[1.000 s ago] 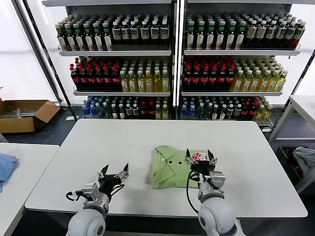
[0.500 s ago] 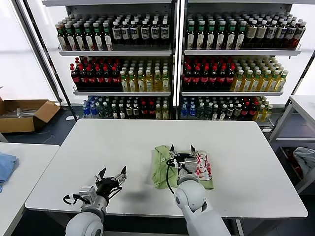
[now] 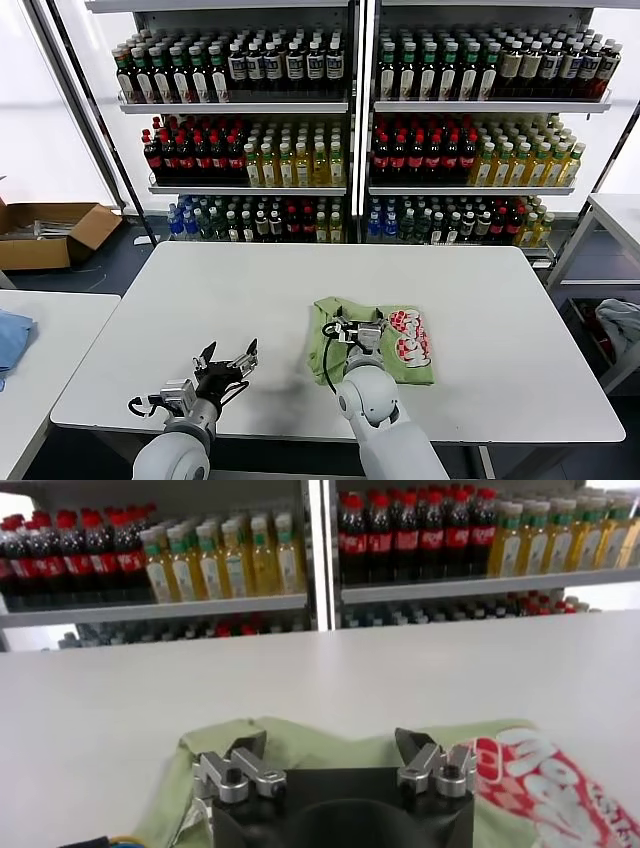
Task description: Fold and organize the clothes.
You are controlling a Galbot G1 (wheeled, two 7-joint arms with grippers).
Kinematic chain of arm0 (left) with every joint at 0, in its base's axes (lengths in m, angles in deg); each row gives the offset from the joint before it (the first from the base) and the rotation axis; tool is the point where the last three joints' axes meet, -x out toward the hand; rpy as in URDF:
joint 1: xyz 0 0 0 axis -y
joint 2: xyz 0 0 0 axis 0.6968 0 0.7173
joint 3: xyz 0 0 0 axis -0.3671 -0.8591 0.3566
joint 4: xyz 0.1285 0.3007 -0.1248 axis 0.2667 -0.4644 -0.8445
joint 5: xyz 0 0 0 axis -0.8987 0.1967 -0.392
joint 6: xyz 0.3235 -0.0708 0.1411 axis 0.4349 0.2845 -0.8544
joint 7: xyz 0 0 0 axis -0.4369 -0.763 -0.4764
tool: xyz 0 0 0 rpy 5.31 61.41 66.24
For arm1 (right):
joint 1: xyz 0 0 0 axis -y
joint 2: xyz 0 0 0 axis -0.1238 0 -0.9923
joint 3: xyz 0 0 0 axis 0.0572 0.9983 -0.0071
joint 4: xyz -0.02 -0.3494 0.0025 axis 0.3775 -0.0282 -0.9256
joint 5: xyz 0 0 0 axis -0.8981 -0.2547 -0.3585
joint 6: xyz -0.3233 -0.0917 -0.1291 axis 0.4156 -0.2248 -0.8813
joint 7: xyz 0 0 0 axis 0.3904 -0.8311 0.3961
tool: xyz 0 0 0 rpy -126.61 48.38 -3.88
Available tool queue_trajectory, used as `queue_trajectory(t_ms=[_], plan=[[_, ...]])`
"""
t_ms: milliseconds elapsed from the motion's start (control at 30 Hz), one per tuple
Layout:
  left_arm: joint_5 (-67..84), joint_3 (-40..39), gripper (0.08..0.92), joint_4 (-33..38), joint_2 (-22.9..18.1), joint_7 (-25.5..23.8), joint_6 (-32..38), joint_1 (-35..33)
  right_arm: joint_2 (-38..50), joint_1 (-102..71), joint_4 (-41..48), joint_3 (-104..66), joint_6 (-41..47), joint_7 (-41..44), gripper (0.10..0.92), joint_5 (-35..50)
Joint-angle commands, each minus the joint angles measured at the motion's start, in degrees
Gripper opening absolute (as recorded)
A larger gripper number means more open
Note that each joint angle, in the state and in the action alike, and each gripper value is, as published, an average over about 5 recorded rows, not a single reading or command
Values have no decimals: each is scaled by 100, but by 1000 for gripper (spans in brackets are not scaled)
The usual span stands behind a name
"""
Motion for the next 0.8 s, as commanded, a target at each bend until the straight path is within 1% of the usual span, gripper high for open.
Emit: queue_trajectory(t_ms=[33,267,533,667,800], plan=[[17,36,823,33,25,-10,1,-49,-241,19,399,-11,1,10,823,-48],[41,59,823,77,30,-33,12,-116,-240,-30,447,-87,-134,126,823,-80],[21,55,823,178,-7,-35,9,-160,-202,-84,101,-87,-277,303,823,-26],[-63,103,823,291,-15,-31,25,-215,-155,-132,-302,-103,-283,338,823,174],[-144,194,823,454,13,-26,32,-242,9,-195,-1012,-137,-240,320,823,367]])
